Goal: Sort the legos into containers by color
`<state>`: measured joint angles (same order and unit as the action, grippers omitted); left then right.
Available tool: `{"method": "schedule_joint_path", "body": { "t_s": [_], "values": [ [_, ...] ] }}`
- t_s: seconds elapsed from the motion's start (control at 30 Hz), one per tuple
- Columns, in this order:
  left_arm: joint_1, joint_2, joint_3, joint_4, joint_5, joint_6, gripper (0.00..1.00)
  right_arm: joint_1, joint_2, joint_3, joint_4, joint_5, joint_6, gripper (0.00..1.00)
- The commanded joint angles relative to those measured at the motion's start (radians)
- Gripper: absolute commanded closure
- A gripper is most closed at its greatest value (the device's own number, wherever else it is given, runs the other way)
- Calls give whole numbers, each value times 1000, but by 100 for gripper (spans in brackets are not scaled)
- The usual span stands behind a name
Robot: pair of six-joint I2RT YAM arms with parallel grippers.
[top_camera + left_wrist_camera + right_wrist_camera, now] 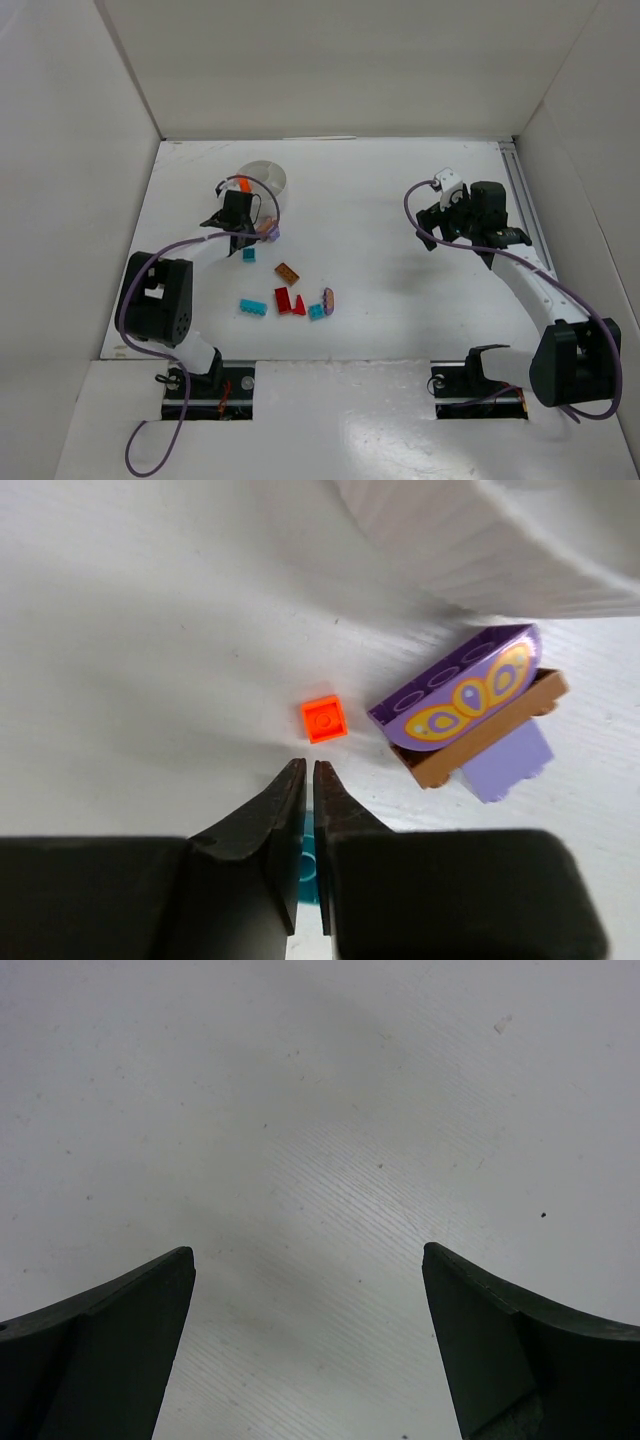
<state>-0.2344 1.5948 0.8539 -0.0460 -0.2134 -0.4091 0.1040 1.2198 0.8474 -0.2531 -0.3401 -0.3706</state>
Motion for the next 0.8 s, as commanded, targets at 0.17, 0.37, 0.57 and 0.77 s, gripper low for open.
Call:
{"method": "schedule_joint_path", "body": {
  "t_s": [0.17, 0.37, 0.57, 0.77],
  "values": [
    [10, -148, 112, -6, -49, 15, 95, -17, -29, -10, 28, 1, -8, 0],
    [20, -130, 97, -6, 17, 49, 75, -17, -29, -10, 28, 10, -8, 0],
    [20, -96, 45, -6, 26, 7, 68, -17, -8, -10, 28, 10, -8, 0],
    [20, -55, 11, 6, 63, 7, 66, -17, 3, -10, 28, 10, -8, 0]
  ]
}}
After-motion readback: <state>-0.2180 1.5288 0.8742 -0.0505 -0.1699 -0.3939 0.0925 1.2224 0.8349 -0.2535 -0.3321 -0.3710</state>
